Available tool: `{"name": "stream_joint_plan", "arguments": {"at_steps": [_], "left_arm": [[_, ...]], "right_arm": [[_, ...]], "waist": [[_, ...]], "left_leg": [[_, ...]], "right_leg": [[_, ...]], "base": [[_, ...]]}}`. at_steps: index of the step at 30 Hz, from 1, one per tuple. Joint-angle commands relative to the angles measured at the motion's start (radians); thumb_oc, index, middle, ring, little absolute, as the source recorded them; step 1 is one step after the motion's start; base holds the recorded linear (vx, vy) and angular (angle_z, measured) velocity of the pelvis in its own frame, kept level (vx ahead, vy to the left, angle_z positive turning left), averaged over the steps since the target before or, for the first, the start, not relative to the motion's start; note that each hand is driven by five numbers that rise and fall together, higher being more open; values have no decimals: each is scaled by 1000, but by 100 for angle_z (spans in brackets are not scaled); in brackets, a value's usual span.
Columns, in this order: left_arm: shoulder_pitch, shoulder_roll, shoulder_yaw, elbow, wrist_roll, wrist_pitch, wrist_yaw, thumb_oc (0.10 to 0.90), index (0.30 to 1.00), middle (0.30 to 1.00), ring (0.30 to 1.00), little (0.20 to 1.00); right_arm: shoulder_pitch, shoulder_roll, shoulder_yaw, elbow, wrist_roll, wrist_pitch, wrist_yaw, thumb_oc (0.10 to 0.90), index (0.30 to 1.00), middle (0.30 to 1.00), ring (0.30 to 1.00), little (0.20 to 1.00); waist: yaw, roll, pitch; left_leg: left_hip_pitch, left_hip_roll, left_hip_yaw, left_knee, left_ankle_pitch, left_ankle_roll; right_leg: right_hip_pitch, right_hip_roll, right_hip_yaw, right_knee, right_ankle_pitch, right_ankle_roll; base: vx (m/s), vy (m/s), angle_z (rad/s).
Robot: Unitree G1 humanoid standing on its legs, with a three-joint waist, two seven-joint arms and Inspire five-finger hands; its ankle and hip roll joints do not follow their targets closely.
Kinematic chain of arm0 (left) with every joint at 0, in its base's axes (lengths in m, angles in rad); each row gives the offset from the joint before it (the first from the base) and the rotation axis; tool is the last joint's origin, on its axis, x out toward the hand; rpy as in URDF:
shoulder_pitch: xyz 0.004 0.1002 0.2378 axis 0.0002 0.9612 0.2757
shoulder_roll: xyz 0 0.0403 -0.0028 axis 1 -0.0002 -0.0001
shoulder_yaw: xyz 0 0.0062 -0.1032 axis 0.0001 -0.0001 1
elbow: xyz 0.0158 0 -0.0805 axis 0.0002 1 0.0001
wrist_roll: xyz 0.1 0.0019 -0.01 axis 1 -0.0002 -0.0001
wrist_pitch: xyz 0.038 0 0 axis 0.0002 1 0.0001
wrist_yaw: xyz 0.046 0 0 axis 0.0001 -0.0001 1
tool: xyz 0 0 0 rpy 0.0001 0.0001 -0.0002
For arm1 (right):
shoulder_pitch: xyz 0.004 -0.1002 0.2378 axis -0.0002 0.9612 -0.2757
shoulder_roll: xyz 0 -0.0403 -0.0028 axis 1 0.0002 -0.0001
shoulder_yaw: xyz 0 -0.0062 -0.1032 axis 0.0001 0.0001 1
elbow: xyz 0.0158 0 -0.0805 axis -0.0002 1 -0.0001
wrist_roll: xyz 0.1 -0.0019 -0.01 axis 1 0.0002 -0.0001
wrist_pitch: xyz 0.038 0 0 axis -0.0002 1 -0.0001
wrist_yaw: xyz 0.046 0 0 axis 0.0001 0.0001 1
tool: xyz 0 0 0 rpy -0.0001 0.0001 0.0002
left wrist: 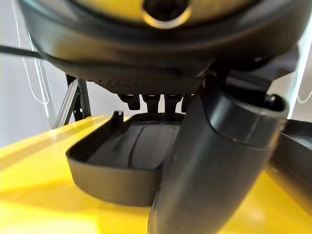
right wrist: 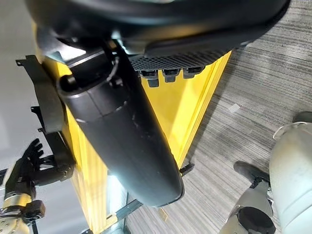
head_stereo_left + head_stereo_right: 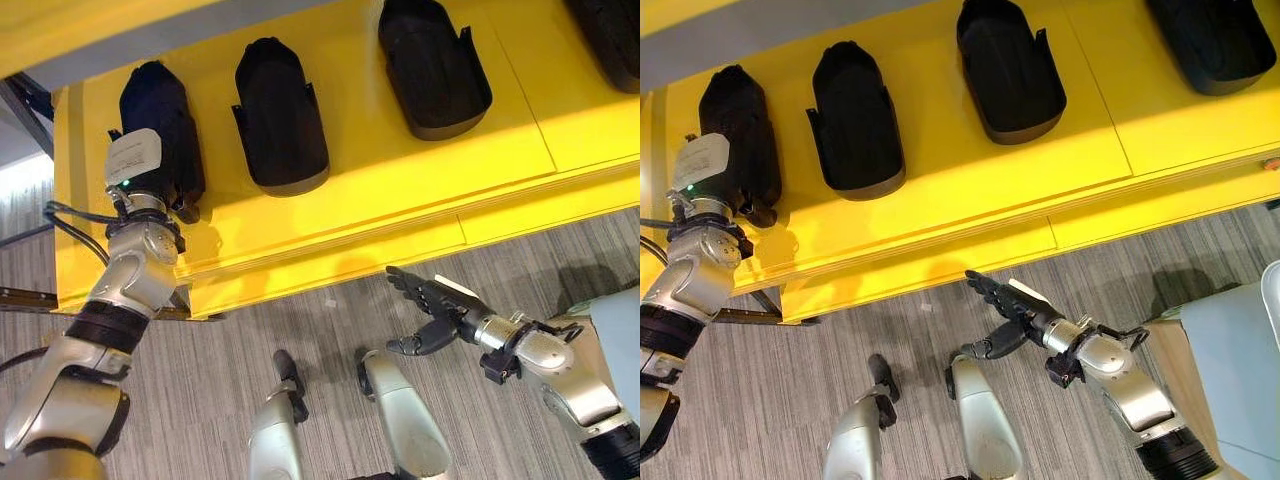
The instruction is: Move parts from the plastic box to the shelf.
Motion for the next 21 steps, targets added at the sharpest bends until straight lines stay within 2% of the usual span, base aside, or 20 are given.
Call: {"name": "stream_joint_plan", "arguments": {"at_steps": [1,4,7,10,14,21], "left_arm": [[-13,79,47,-50,110,-3,-32,900,1000,1000,1000,1000],[19,88,62,-106,131,5,-59,900,1000,1000,1000,1000],[45,98,84,-148,175,25,-31,900,1000,1000,1000,1000],[34,118,95,-128,153,-3,75,900,1000,1000,1000,1000],[27,118,105,-135,157,-25,133,900,1000,1000,1000,1000],[30,119,122,-168,213,-25,245,900,1000,1000,1000,1000]], "right_arm": [[-45,53,-38,-111,64,-119,-11,900,1000,1000,1000,1000],[-40,56,-42,-115,62,-119,-16,900,1000,1000,1000,1000],[-36,58,-44,-109,61,-128,-20,900,1000,1000,1000,1000],[-37,62,-34,-107,62,-132,-29,900,1000,1000,1000,1000],[-32,69,-25,-100,60,-139,-38,900,1000,1000,1000,1000],[-31,78,-13,-95,68,-151,-57,900,1000,1000,1000,1000]], "waist": [[-16,-28,-36],[-9,-26,-32],[-2,-24,-32],[4,-23,-37],[9,-25,-40],[19,-32,-40]], "left_leg": [[27,-20,-25,94,-150,57],[26,-22,-30,91,-149,58],[27,-24,-33,89,-148,59],[20,-19,-34,90,-137,57],[17,-18,-35,92,-137,57],[12,-18,-42,94,-144,60]], "right_leg": [[59,-84,-63,-67,16,59],[61,-84,-67,-70,16,60],[64,-85,-72,-73,16,59],[64,-80,-74,-78,23,56],[67,-79,-78,-81,22,55],[68,-76,-84,-84,24,53]], "base": [[-20,-33,6],[-10,-21,8],[-1,-4,1],[4,-31,4],[2,-28,1],[0,-38,2]]}}
